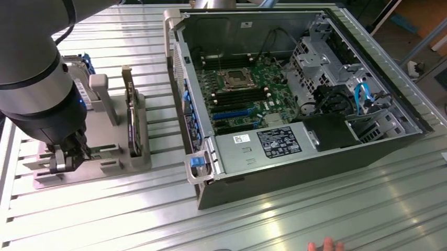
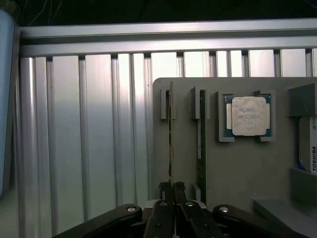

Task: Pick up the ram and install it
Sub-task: 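Pick up the ram and move it above insertion slot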

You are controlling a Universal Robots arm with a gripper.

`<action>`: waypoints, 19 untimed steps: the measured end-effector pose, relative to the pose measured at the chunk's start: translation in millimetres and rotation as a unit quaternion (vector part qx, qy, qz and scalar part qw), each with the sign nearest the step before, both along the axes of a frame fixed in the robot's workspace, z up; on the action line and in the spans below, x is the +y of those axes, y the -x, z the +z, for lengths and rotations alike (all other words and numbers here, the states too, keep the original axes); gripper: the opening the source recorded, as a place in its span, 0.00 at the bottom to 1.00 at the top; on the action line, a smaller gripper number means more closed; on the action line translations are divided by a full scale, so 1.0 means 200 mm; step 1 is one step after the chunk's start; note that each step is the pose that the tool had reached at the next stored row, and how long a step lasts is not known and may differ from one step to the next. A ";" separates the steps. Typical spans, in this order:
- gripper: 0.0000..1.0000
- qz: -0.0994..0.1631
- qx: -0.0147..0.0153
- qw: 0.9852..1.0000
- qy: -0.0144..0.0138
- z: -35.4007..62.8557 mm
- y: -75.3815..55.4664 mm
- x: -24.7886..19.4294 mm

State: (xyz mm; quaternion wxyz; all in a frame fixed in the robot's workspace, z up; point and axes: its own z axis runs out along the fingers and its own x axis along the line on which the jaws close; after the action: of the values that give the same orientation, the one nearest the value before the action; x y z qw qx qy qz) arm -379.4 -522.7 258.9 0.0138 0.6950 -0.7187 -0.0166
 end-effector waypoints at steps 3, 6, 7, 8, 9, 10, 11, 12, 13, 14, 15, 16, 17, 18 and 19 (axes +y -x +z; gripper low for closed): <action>0.12 0.000 0.000 1.000 0.000 0.028 0.00 0.000; 0.12 0.000 0.000 1.000 0.000 0.058 0.00 0.000; 0.12 0.000 0.000 1.000 0.000 0.070 0.00 0.000; 0.12 0.000 0.000 1.000 0.000 0.083 0.00 0.000; 0.12 0.000 0.000 1.000 0.000 0.093 0.00 0.000; 0.12 0.000 0.000 1.000 0.000 0.105 0.00 0.000; 0.12 0.000 0.000 1.000 0.000 0.116 0.00 0.000; 0.12 0.000 0.000 1.000 0.000 0.128 0.00 0.000; 0.12 0.000 0.000 1.000 0.000 0.138 0.00 0.000; 0.12 0.000 0.000 1.000 0.000 0.147 0.00 0.000; 0.12 0.000 0.000 1.000 0.000 0.156 0.00 0.000; 0.12 0.000 0.000 1.000 0.000 0.164 0.00 0.000; 0.12 0.000 0.000 1.000 0.000 0.173 0.00 0.000; 0.12 0.000 0.000 1.000 0.000 0.183 0.00 0.000; 0.12 0.000 0.000 1.000 0.000 0.194 0.00 0.000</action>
State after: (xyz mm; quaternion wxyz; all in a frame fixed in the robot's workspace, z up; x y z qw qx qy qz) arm -379.4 -522.7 297.6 0.0137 0.6950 -0.7187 -0.0167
